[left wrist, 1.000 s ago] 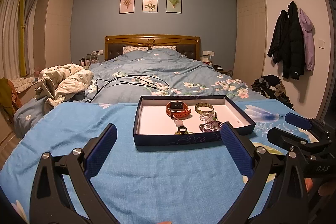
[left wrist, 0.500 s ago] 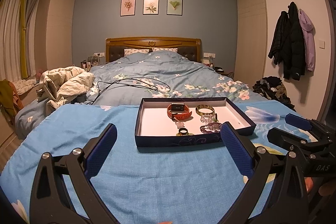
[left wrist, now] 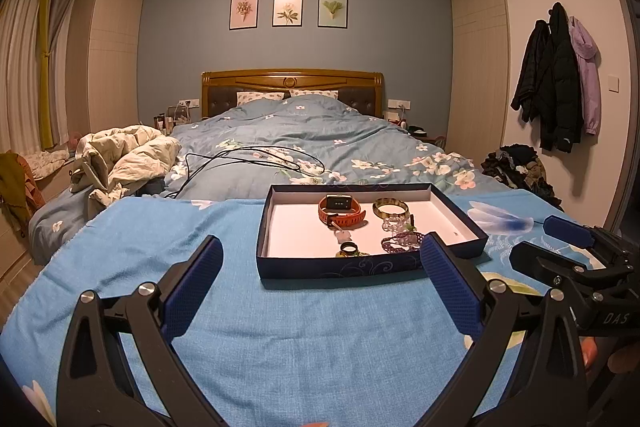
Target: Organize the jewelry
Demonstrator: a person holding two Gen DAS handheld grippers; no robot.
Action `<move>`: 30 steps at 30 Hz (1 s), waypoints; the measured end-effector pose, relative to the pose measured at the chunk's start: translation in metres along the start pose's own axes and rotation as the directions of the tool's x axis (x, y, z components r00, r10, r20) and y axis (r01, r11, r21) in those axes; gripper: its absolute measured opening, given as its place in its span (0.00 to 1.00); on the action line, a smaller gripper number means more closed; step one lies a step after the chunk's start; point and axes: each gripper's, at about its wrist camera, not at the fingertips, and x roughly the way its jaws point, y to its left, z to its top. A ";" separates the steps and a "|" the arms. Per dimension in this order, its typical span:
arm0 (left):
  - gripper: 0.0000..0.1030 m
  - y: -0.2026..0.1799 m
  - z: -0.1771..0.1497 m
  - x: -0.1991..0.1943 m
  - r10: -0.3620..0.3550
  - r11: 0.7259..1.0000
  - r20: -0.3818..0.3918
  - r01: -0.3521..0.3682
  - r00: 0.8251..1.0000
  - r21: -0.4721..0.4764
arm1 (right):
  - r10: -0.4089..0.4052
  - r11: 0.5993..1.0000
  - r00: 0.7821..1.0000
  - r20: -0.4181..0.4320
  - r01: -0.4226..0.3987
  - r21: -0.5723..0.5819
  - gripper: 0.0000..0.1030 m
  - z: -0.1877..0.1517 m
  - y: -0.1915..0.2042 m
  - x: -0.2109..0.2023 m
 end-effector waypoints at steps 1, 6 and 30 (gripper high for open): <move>0.95 0.000 0.000 0.000 0.002 1.000 0.001 -0.002 1.000 0.000 | -0.001 1.000 1.000 0.001 0.001 0.000 0.93 0.000 0.000 0.000; 0.95 0.000 0.000 0.000 0.001 1.000 -0.002 -0.001 1.000 0.002 | 0.001 1.000 1.000 -0.001 -0.001 0.000 0.93 0.000 0.000 0.000; 0.95 -0.002 -0.001 0.001 0.001 1.000 0.001 -0.001 1.000 0.003 | -0.002 1.000 1.000 0.008 0.002 0.003 0.93 0.000 0.000 -0.003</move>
